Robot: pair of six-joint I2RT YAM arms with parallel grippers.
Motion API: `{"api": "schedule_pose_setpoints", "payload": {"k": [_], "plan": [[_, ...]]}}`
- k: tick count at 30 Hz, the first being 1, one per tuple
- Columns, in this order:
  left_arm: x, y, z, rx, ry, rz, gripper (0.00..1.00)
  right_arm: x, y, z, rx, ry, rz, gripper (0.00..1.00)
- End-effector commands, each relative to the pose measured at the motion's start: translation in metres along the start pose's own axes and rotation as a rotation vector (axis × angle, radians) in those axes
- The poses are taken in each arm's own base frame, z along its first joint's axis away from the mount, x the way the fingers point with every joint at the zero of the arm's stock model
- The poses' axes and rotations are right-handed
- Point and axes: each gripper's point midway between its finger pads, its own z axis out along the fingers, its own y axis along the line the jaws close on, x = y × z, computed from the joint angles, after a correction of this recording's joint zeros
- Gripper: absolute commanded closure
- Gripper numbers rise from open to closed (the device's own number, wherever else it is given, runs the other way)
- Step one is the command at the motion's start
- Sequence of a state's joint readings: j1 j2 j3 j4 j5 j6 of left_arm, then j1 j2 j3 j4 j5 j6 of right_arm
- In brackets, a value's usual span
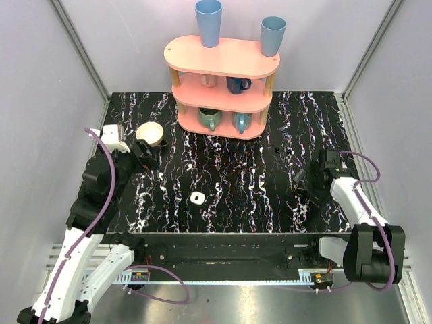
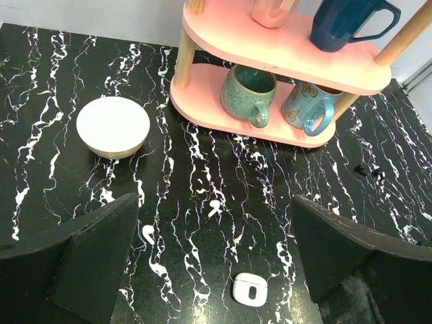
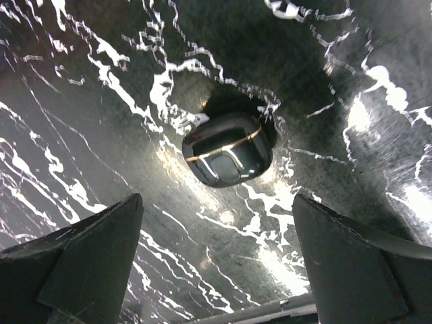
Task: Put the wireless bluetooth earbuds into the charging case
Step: Move the charging case to the center of the board.
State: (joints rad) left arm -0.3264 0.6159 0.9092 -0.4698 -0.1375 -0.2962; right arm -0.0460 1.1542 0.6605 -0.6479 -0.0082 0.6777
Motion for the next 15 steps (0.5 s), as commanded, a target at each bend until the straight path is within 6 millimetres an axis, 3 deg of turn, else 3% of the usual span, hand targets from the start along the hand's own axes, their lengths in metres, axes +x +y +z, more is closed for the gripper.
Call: {"api": "schedule_pose_setpoints", "payload": {"k": [1, 6, 11, 15], "plan": [[-0.009, 0.004, 0.000, -0.028, -0.045, -0.013, 0.01, -0.035, 0.008, -0.002, 0.036, -0.104, -0.022, 0.00], [-0.014, 0.005, 0.000, -0.034, -0.068, -0.023, 0.01, -0.036, 0.007, 0.014, 0.068, -0.073, -0.071, 0.00], [-0.014, 0.007, -0.002, -0.045, -0.073, -0.023, 0.01, -0.022, 0.013, 0.030, 0.022, 0.001, -0.081, 0.00], [-0.011, 0.007, -0.001, -0.045, -0.067, -0.031, 0.01, -0.004, 0.023, 0.032, -0.080, 0.052, -0.077, 0.00]]}}
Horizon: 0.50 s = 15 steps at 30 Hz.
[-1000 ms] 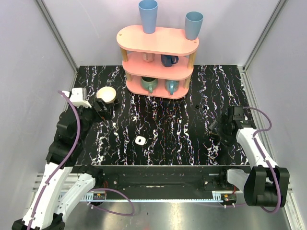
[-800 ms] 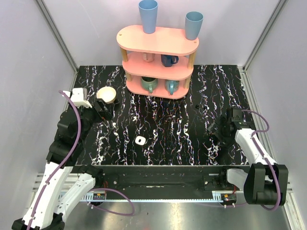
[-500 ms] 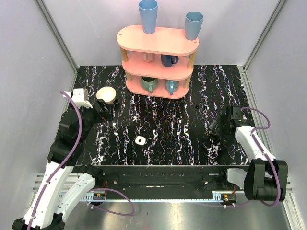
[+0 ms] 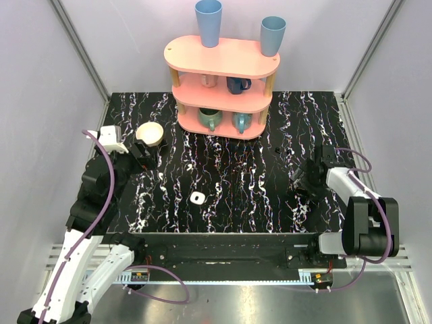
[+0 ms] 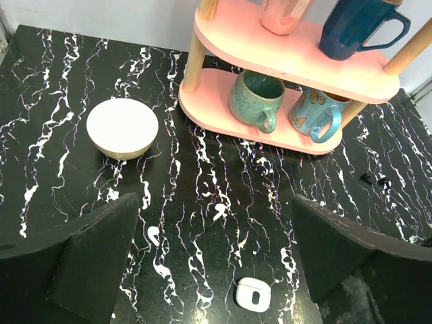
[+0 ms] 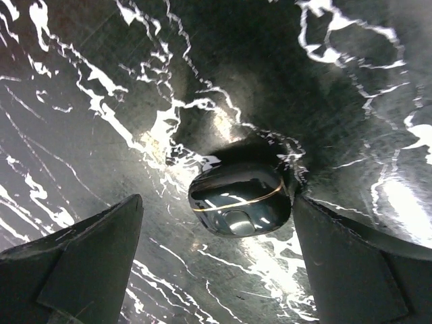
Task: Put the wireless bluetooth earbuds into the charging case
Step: Move the charging case to the center of the board.
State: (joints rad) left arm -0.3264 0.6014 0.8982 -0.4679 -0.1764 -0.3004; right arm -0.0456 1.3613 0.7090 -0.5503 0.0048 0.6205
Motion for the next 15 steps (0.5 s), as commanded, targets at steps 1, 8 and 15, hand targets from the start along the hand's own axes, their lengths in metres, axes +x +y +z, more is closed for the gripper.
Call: {"api": "schedule_pose_setpoints", "payload": {"k": [1, 8, 15], "plan": [[-0.009, -0.001, 0.002, -0.005, -0.045, -0.028, 0.01, 0.006, 0.022, -0.002, -0.144, 0.012, -0.020, 0.00], [-0.007, -0.005, 0.006, 0.012, -0.032, -0.035, 0.01, 0.011, 0.034, 0.000, -0.218, 0.031, -0.051, 0.00], [-0.007, -0.005, 0.006, 0.013, -0.033, -0.039, 0.01, 0.020, 0.055, 0.000, -0.311, 0.080, -0.151, 0.00]]}}
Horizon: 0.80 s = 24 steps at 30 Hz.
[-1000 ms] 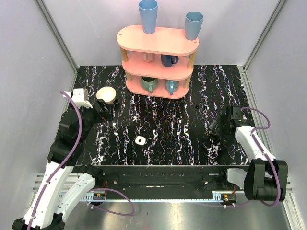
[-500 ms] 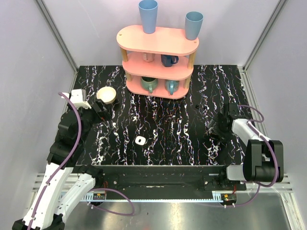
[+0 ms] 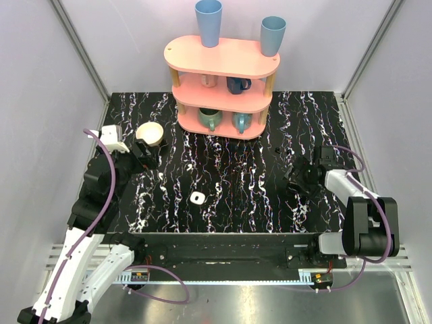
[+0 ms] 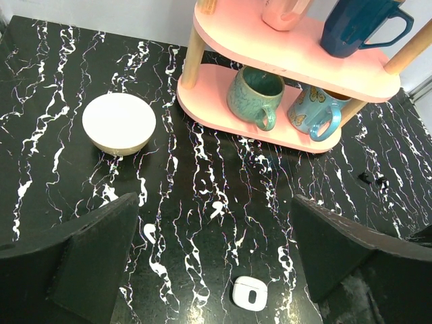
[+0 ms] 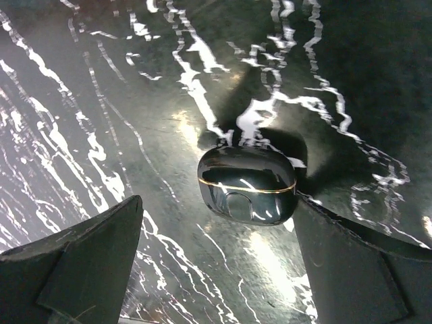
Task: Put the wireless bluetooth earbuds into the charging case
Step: Move the charging case to the center of the board.
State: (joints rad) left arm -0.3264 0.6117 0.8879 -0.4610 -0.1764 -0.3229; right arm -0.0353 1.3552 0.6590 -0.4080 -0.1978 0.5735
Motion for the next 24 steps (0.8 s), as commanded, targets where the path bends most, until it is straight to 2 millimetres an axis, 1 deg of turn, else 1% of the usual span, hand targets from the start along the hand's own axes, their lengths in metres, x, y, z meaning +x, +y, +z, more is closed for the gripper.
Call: {"api": "schedule_pose_setpoints", "payload": {"k": [1, 2, 4, 5, 8, 10, 12, 15, 18, 19, 20, 23, 24], "plan": [[-0.011, -0.005, 0.003, 0.018, -0.046, -0.020, 0.01, 0.010, 0.026, 0.005, -0.106, 0.048, -0.122, 0.00], [-0.011, -0.005, 0.003, 0.017, -0.044, -0.023, 0.01, 0.011, 0.031, 0.005, -0.118, 0.051, -0.144, 0.00], [-0.010, -0.003, 0.003, 0.008, -0.044, -0.024, 0.01, 0.014, 0.034, 0.009, -0.107, 0.059, -0.178, 0.00], [-0.010, -0.003, 0.003, 0.006, -0.045, -0.027, 0.01, 0.019, 0.039, 0.010, -0.116, 0.070, -0.208, 0.00], [-0.011, -0.002, 0.001, 0.003, -0.054, -0.027, 0.01, 0.021, 0.050, 0.011, -0.119, 0.075, -0.257, 0.00], [-0.011, -0.001, 0.001, 0.001, -0.055, -0.027, 0.01, 0.023, 0.052, 0.010, -0.117, 0.081, -0.273, 0.00], [-0.011, -0.001, 0.000, 0.002, -0.057, -0.023, 0.01, 0.021, 0.055, 0.007, -0.105, 0.065, -0.296, 0.00], [-0.010, 0.000, -0.001, -0.003, -0.061, -0.022, 0.01, 0.010, 0.053, -0.004, -0.078, 0.010, -0.328, 0.00], [-0.009, 0.000, 0.000, -0.003, -0.057, -0.018, 0.01, 0.001, 0.063, -0.018, -0.112, -0.056, -0.335, 0.00], [-0.009, 0.000, 0.001, 0.001, -0.055, -0.017, 0.01, 0.001, 0.060, -0.019, -0.096, -0.057, -0.335, 0.00], [-0.009, -0.001, 0.001, 0.002, -0.053, -0.016, 0.01, -0.008, 0.058, -0.022, -0.069, -0.089, -0.336, 0.00], [-0.007, -0.002, 0.003, 0.009, -0.044, -0.016, 0.01, -0.016, 0.053, -0.022, -0.025, -0.120, -0.343, 0.00], [-0.007, -0.003, 0.004, 0.011, -0.042, -0.016, 0.01, -0.016, 0.051, -0.017, -0.010, -0.108, -0.348, 0.00]]}}
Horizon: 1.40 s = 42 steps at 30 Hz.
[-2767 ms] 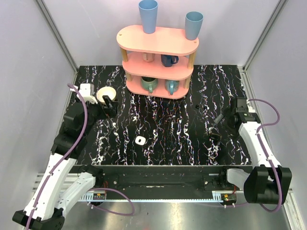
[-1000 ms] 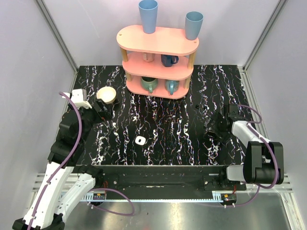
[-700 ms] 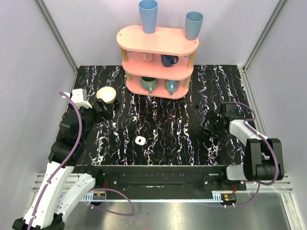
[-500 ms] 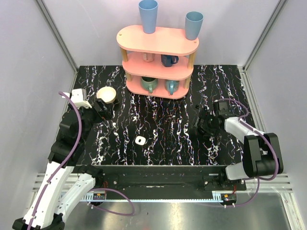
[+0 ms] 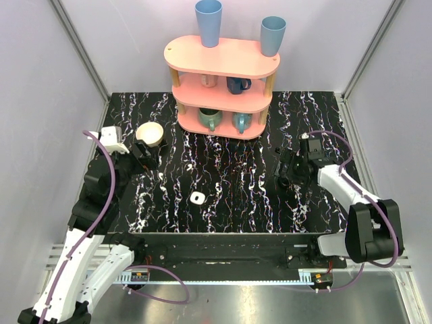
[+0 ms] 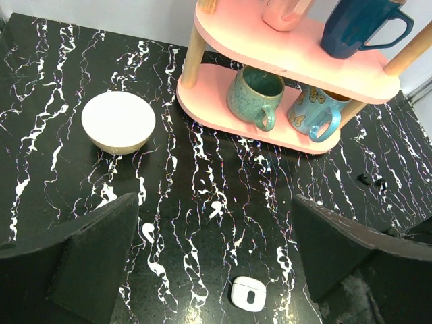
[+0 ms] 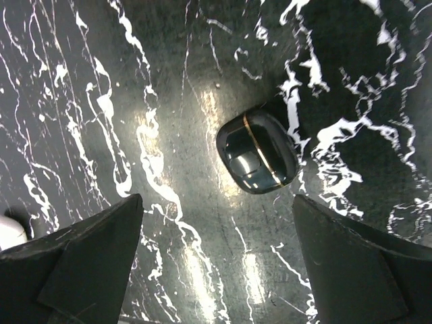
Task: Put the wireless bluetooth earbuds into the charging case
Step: Move the charging case to the center of the board, then adjust the charging case at the center of the board.
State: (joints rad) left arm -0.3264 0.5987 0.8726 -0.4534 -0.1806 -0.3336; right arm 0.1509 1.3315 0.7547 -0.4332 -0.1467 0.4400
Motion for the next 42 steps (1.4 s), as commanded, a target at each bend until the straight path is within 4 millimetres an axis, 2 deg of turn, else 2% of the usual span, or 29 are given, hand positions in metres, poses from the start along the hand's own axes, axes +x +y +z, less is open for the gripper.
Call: {"api": "schedule_pose_setpoints", "payload": {"k": [1, 7, 14, 19, 22, 23, 31, 42], "plan": [[-0.008, -0.005, 0.005, 0.018, -0.034, -0.004, 0.01, -0.021, -0.008, -0.002, 0.080, -0.057, -0.056, 0.00], [-0.010, -0.006, 0.005, 0.023, -0.038, -0.001, 0.01, -0.026, -0.022, 0.013, 0.210, -0.032, -0.140, 0.06], [-0.009, -0.006, 0.006, 0.023, -0.040, 0.005, 0.01, -0.027, -0.016, 0.019, 0.245, -0.010, -0.239, 0.13], [-0.006, -0.006, 0.009, 0.024, -0.032, 0.008, 0.01, -0.016, -0.013, 0.023, 0.258, 0.036, -0.282, 0.19], [-0.006, -0.005, 0.008, 0.024, -0.033, 0.012, 0.01, -0.011, -0.010, 0.025, 0.251, 0.070, -0.288, 0.26], [-0.006, -0.005, 0.009, 0.024, -0.032, 0.014, 0.01, -0.014, -0.008, 0.024, 0.254, 0.071, -0.289, 0.27], [-0.006, 0.000, 0.005, 0.006, -0.047, 0.021, 0.01, -0.010, -0.006, 0.027, 0.277, 0.141, -0.312, 0.26], [-0.004, 0.002, 0.005, 0.000, -0.048, 0.026, 0.01, 0.002, 0.003, 0.033, 0.267, 0.174, -0.350, 0.31]]}}
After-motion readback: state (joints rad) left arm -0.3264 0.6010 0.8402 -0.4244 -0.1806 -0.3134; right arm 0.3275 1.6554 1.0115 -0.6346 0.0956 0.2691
